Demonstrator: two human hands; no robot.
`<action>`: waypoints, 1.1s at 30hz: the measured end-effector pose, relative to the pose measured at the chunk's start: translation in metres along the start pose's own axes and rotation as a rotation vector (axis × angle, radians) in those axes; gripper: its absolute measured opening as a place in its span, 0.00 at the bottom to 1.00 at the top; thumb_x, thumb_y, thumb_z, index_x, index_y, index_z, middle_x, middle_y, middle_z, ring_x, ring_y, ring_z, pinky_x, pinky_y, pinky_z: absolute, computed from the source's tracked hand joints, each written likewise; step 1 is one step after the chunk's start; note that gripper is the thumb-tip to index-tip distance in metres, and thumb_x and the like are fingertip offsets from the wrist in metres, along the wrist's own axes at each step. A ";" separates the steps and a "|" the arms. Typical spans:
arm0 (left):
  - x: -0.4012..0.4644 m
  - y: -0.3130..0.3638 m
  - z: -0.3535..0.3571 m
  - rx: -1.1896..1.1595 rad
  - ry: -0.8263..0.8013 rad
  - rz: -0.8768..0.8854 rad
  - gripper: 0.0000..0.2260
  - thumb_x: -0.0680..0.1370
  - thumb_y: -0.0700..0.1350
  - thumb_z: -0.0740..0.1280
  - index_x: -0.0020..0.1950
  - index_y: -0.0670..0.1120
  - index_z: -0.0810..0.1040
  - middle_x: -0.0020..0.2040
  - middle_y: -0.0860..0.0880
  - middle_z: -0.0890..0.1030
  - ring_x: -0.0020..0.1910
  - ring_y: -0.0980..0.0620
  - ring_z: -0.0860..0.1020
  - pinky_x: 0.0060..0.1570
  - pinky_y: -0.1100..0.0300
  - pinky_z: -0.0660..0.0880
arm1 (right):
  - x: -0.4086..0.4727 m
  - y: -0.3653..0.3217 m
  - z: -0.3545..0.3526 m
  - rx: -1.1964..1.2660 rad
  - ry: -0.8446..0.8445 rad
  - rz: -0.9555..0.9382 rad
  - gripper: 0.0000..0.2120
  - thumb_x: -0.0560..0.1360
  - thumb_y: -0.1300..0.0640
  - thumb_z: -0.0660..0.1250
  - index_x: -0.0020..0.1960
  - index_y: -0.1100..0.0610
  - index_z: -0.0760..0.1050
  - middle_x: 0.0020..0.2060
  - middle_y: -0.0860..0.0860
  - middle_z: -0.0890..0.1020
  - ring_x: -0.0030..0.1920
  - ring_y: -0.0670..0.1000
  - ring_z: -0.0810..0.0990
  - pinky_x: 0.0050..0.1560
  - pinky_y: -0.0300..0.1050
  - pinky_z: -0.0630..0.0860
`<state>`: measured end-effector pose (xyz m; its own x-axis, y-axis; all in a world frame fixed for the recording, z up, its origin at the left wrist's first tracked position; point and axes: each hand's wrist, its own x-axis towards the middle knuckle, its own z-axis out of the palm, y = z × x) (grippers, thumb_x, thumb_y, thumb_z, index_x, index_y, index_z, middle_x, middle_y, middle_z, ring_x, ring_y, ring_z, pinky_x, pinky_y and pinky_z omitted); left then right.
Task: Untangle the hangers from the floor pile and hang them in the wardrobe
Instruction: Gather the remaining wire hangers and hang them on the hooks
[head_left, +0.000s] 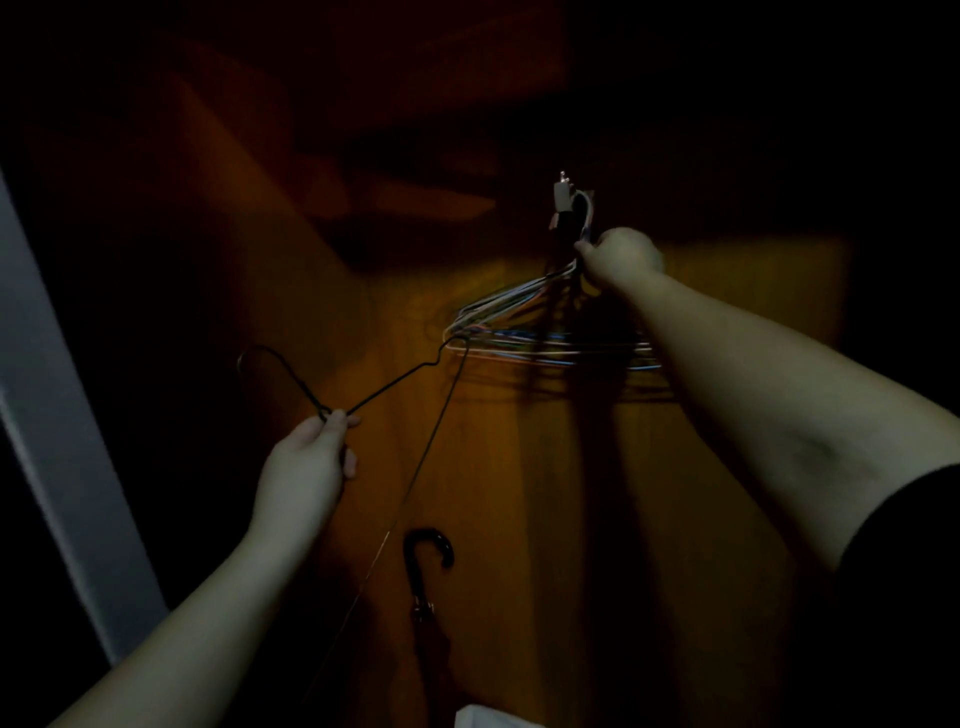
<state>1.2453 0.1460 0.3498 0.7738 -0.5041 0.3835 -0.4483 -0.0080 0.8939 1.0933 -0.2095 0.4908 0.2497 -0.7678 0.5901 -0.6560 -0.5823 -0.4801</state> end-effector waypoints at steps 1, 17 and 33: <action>0.000 0.001 0.000 -0.016 -0.002 0.004 0.12 0.84 0.52 0.56 0.53 0.52 0.79 0.31 0.49 0.74 0.21 0.57 0.67 0.21 0.65 0.61 | -0.001 0.000 -0.001 -0.006 -0.008 0.013 0.21 0.80 0.41 0.59 0.57 0.56 0.78 0.52 0.56 0.81 0.54 0.58 0.78 0.56 0.56 0.75; 0.012 -0.010 0.003 -0.025 -0.408 -0.059 0.12 0.82 0.53 0.60 0.52 0.50 0.81 0.28 0.52 0.73 0.23 0.55 0.66 0.20 0.66 0.58 | -0.209 -0.057 0.024 -0.008 -0.233 -0.683 0.16 0.79 0.44 0.62 0.60 0.52 0.76 0.58 0.49 0.77 0.61 0.49 0.73 0.63 0.49 0.69; 0.017 0.020 0.043 -0.029 -0.777 0.275 0.10 0.81 0.48 0.65 0.45 0.44 0.80 0.31 0.50 0.79 0.23 0.54 0.67 0.24 0.64 0.63 | -0.268 0.023 -0.014 -0.167 -0.223 -0.300 0.08 0.80 0.46 0.60 0.45 0.47 0.71 0.34 0.42 0.73 0.38 0.46 0.73 0.34 0.39 0.66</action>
<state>1.2299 0.1004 0.3644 0.1030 -0.9386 0.3292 -0.5565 0.2199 0.8012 1.0013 -0.0130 0.3311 0.5839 -0.6199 0.5242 -0.6324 -0.7522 -0.1850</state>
